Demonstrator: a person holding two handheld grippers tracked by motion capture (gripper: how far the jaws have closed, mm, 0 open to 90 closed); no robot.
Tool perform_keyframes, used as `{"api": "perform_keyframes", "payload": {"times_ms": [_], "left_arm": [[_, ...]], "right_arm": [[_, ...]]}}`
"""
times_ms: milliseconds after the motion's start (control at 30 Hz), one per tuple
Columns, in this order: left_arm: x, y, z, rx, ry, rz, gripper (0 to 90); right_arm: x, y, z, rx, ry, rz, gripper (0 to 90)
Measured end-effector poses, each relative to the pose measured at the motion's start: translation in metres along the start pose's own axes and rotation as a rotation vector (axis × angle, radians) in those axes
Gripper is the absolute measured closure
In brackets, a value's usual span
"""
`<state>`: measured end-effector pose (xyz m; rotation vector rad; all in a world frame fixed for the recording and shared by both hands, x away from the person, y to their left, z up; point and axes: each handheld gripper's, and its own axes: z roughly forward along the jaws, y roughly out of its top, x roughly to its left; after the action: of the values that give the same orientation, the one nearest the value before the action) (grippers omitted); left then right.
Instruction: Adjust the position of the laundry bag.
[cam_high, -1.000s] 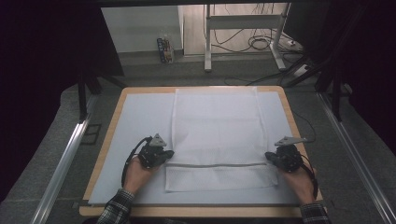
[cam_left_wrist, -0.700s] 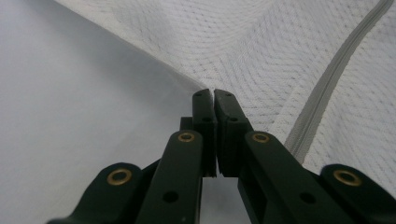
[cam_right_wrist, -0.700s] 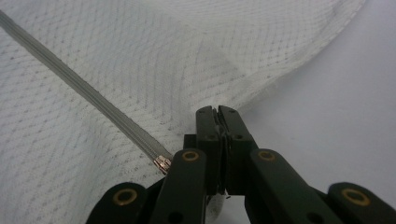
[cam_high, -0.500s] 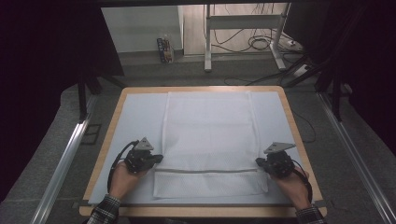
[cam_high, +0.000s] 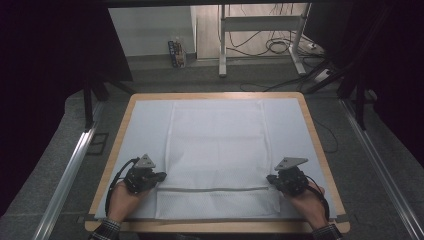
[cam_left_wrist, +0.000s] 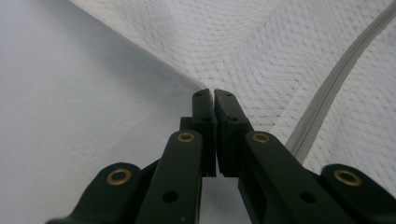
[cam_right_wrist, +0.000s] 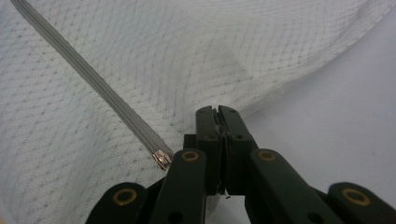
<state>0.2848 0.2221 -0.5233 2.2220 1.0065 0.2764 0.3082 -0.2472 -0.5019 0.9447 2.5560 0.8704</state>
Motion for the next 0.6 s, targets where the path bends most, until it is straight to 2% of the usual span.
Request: {"api": "perform_keyframes", "payload": {"times_ms": [267,333,433,600], "left_arm": [[0.0018,-0.0045,-0.0013,-0.008,0.011,-0.026,85.8],[0.0020,-0.0046,-0.0006,-0.018,0.022,-0.033,78.5],[0.0035,-0.0046,-0.0007,-0.057,0.030,-0.071,60.9],[0.0045,-0.0041,-0.0026,-0.100,0.052,-0.090,39.8]], "right_arm": [[0.0063,0.0013,0.0039,0.027,0.012,-0.018,86.1],[0.0052,0.0010,0.0039,0.027,0.014,-0.015,83.5],[0.0023,0.0006,0.0005,-0.003,0.010,-0.007,72.5],[0.0005,-0.0001,-0.0010,-0.012,0.005,-0.004,60.5]]}}
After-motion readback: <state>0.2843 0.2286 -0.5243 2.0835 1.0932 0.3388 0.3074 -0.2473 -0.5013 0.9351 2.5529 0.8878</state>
